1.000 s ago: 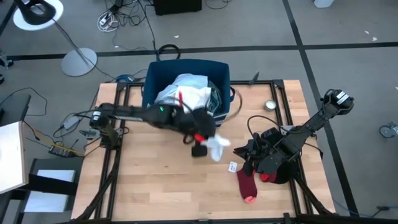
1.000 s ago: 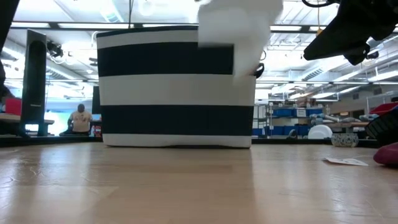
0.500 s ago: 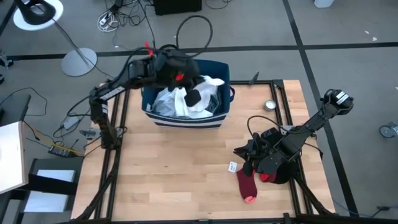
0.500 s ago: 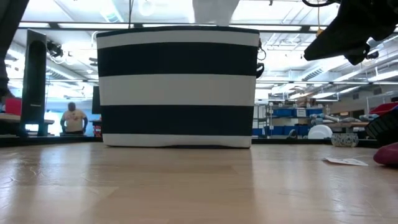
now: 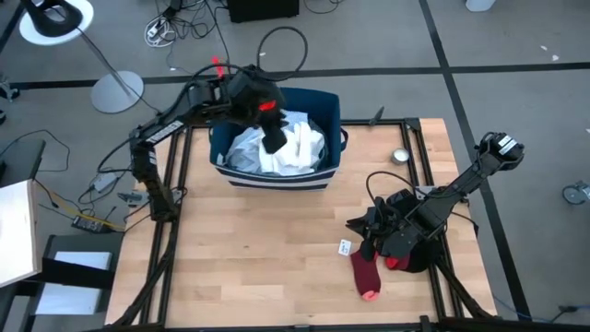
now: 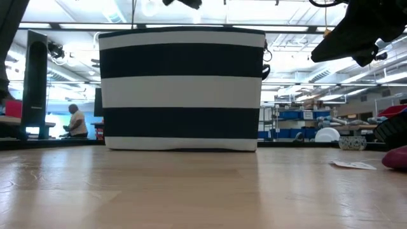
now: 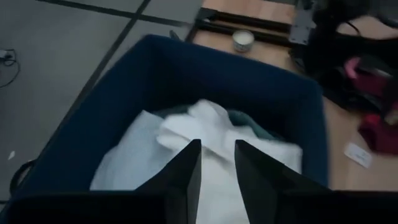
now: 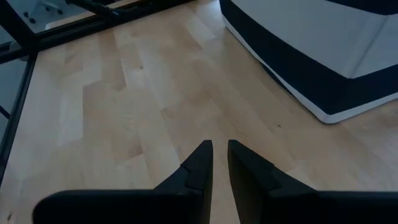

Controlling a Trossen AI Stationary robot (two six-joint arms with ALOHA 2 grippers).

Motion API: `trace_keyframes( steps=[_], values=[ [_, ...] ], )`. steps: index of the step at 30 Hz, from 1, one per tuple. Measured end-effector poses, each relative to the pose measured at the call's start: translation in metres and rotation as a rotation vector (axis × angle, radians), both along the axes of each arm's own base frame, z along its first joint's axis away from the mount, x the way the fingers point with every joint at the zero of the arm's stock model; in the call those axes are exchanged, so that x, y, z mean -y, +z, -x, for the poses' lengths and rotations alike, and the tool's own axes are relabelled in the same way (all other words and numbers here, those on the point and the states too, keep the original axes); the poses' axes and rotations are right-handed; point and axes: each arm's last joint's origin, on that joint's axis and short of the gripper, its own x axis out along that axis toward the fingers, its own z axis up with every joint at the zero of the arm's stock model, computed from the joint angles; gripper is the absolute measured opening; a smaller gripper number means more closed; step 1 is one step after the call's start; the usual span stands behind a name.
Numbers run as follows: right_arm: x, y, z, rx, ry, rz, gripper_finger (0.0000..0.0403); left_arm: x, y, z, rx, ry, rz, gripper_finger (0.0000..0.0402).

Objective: Sort clothes
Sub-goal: Put the right red sock into the bin

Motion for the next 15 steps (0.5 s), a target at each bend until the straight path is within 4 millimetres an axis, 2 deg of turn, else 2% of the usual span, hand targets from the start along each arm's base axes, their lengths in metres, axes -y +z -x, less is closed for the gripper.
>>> trace_keyframes(
  steps=[4,8,12,15],
  values=[
    [0.000,0.000,0.000,-0.001,0.002,0.001,0.0052,0.032,0.006,0.019,-0.057,-0.072,0.026,0.0103],
    [-0.001,0.000,0.000,-0.007,0.011,-0.005,0.0052,0.069,-0.001,0.032,-0.081,-0.109,-0.018,0.0103],
    [-0.002,-0.001,0.000,-0.017,0.029,-0.044,0.0052,0.103,-0.011,0.050,0.045,-0.170,-0.045,0.0103],
    [-0.002,-0.001,0.001,-0.023,0.038,-0.069,0.0052,0.125,-0.029,0.066,0.150,-0.216,-0.026,0.0103]
  ],
)
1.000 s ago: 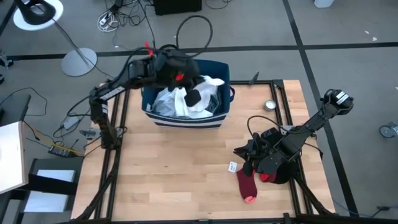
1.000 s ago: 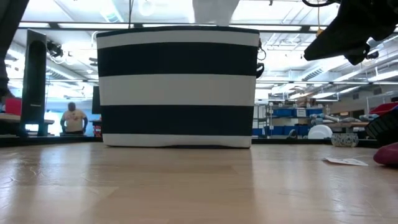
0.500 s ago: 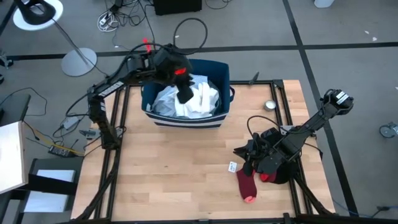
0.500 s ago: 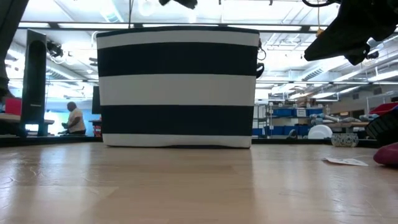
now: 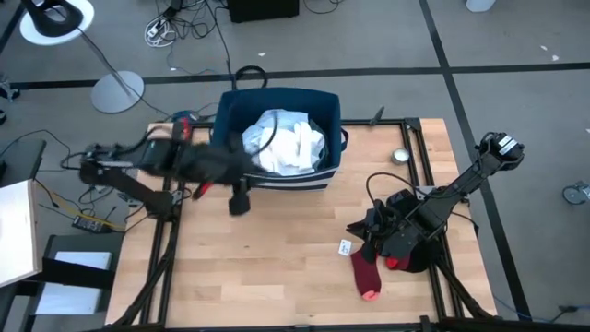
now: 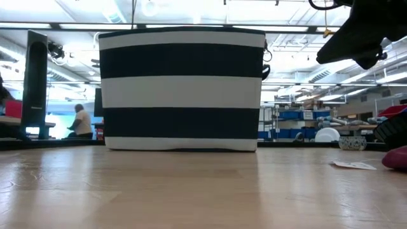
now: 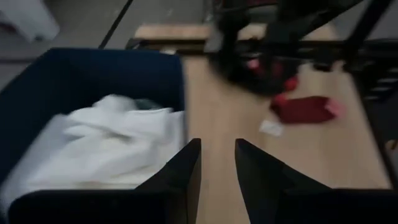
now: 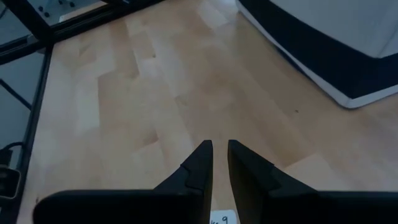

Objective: Sort clothes
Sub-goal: Put the right red sock into the bin

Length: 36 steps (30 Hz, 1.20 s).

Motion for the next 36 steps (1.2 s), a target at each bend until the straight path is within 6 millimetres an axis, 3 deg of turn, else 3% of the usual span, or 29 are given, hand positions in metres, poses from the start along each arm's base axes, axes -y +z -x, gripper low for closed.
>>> trace_keyframes(
  steps=[10,16,22,30,36],
  values=[
    [0.003,0.009,0.004,0.037,-0.005,-0.035,0.0052,0.047,-0.117,0.049,0.135,-0.091,0.134,0.0104],
    [0.006,0.023,0.014,0.055,0.054,-0.098,0.0051,0.053,-0.182,0.066,0.247,-0.065,0.161,0.0104],
    [0.014,0.039,0.029,-0.112,0.026,-0.151,0.0034,0.048,-0.236,0.076,0.371,-0.030,0.202,0.0104],
    [0.022,0.049,0.047,-0.482,-0.186,-0.401,0.0003,0.039,-0.270,0.092,0.480,-0.023,0.274,0.0104],
    [0.017,0.039,0.061,-0.698,-0.457,-0.554,0.0003,0.038,-0.275,0.094,0.469,-0.017,0.282,0.0104]
  ],
)
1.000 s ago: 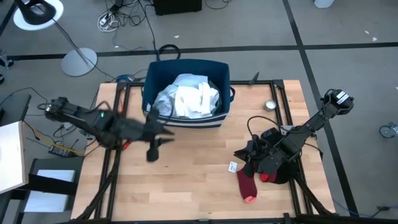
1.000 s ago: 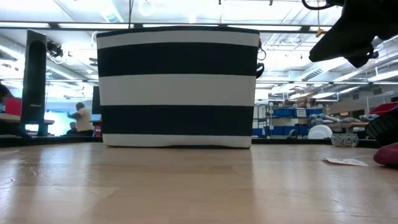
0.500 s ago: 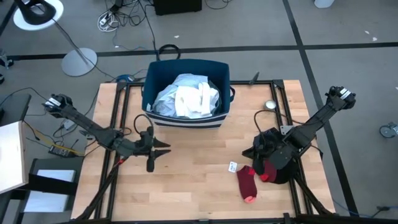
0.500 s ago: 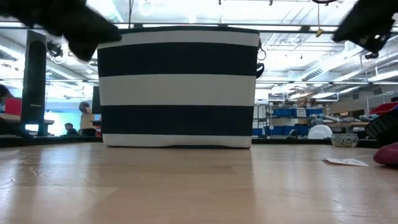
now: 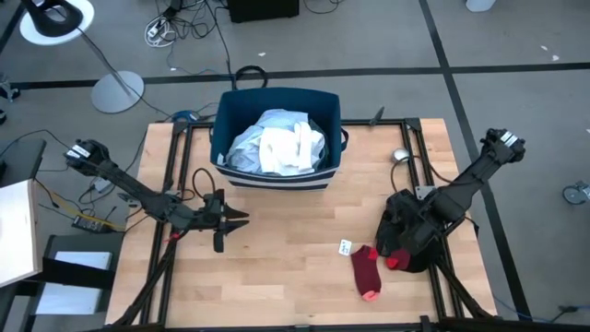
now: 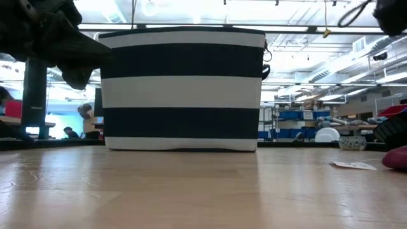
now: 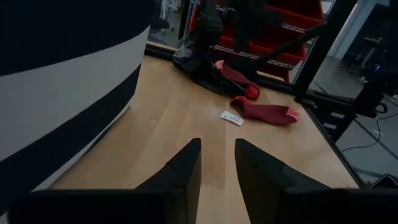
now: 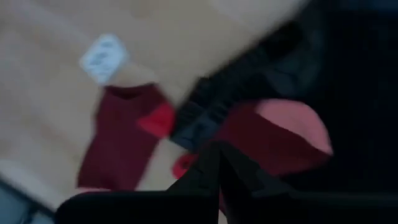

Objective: Sort clothes
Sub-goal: Put the right red sock into the bin

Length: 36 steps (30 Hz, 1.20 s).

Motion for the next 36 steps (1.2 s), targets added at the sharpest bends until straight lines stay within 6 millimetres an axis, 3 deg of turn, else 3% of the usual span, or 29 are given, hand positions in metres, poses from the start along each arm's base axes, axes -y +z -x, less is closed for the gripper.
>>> trace_keyframes(
  steps=[5,13,20,27,31,36],
  values=[
    [-0.003,-0.006,0.006,-0.072,-0.096,0.045,0.0007,0.000,0.000,0.000,0.000,0.000,0.000,0.0104],
    [-0.004,-0.014,0.007,-0.141,-0.092,0.124,0.0072,0.000,0.001,0.000,0.006,-0.001,0.000,0.0103],
    [-0.007,-0.040,0.006,-0.213,-0.217,0.114,0.0138,0.000,0.001,0.000,0.009,-0.003,0.001,0.0103],
    [-0.015,-0.070,0.001,-0.234,-0.287,0.053,0.0166,0.000,0.001,0.000,0.009,-0.003,0.002,0.0103],
    [-0.020,-0.084,-0.005,-0.227,-0.287,0.025,0.0145,0.000,0.001,0.000,0.009,-0.003,0.002,0.0103],
    [-0.028,-0.079,-0.013,-0.182,-0.215,-0.015,0.0020,0.000,0.001,0.000,0.011,-0.002,0.006,0.0103]
  ],
)
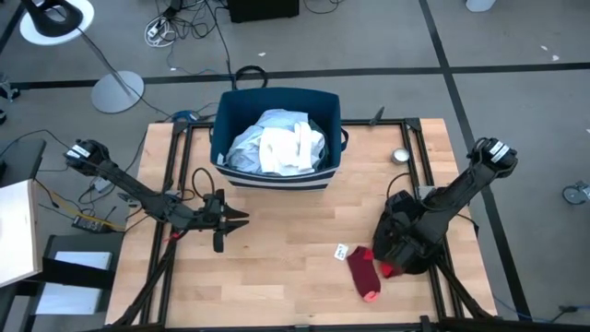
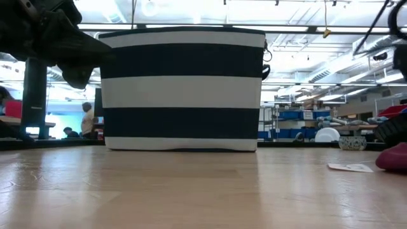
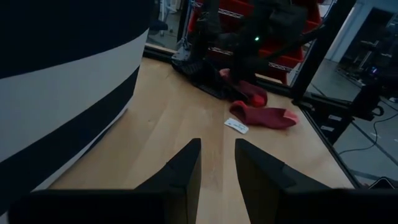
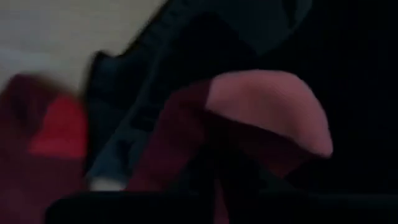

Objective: Sort clothes
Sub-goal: Put the right red sock into the bin

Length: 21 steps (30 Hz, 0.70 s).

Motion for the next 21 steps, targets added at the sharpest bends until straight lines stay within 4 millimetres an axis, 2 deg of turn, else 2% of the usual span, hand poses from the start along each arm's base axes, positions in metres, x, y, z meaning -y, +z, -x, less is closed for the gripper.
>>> trace_keyframes(
  steps=[5,12,21],
  values=[
    [-0.008,0.032,-0.010,0.043,0.033,0.012,0.0004,0.000,0.001,0.000,0.011,0.000,0.007,0.0103],
    [-0.009,0.094,-0.018,0.147,0.093,0.144,0.0002,0.000,0.002,0.000,0.020,0.000,0.012,0.0103],
    [0.013,0.161,-0.037,0.378,0.228,0.425,0.0001,0.000,0.002,0.000,0.019,-0.001,0.008,0.0103]
  ],
)
